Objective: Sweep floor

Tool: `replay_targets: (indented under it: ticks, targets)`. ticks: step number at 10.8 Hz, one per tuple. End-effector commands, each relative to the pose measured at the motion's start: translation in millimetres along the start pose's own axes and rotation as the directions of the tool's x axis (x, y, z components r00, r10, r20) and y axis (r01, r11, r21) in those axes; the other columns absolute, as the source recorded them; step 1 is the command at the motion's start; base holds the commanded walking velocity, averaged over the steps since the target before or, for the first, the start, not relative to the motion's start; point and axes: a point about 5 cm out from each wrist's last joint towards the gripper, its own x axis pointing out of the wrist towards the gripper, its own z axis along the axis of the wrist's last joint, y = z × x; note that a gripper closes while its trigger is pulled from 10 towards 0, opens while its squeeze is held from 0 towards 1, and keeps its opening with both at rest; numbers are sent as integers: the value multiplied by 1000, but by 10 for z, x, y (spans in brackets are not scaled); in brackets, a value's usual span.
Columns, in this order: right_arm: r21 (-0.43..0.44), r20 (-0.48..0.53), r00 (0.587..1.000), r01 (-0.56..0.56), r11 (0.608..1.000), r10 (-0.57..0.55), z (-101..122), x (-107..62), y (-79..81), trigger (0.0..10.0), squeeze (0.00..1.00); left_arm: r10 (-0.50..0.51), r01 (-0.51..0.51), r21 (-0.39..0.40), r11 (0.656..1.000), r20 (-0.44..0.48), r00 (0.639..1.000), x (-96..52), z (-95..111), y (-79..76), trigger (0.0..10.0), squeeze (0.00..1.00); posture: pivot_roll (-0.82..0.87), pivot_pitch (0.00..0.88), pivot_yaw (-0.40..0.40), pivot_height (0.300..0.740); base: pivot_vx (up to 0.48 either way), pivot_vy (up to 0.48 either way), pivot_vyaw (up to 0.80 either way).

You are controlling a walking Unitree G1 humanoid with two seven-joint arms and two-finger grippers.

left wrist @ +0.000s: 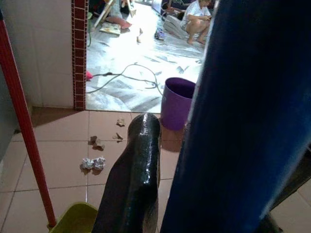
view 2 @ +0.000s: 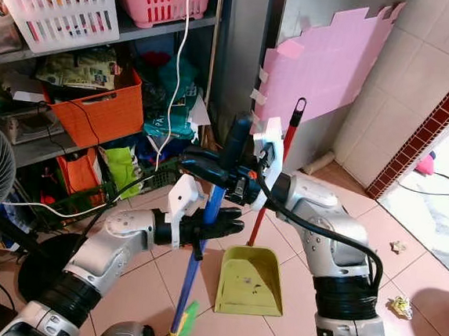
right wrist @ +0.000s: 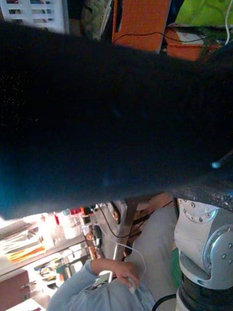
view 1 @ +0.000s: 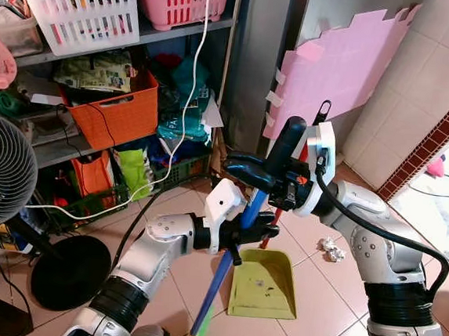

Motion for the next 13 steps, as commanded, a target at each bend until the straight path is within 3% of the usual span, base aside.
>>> replay_targets:
  ticks: [1, 6, 11, 12, 13]
  targets:
    - [84, 21, 983, -181, 980, 180, -90, 159, 176, 10000, 0, 183, -184, 26, 983, 19, 983, -119, 97, 244, 0, 0, -124, 0, 15, 740, 0, 0, 0]
    - [73, -43, 994, -97, 993, 100, -169, 162, 102, 10000, 0, 271, -273, 73, 959, 37, 962, -135, 100, 350, 0, 0, -127, 0, 15, 740, 0, 0, 0]
    - [62, -54, 992, -110, 992, 114, -209, 156, 127, 10000, 0, 283, -286, 83, 955, 41, 958, -145, 78, 374, 0, 0, -125, 0, 18, 740, 0, 0, 0]
    - [77, -54, 991, -115, 990, 119, -226, 159, 131, 10000, 1000, 312, -314, 101, 944, 41, 949, -152, 74, 406, 0, 0, -125, 0, 18, 740, 0, 0, 0]
    - [57, -85, 993, -79, 995, 84, -274, 152, 100, 10000, 1000, 351, -352, 125, 928, 33, 936, -170, 48, 440, 0, 0, -125, 0, 16, 740, 0, 0, 0]
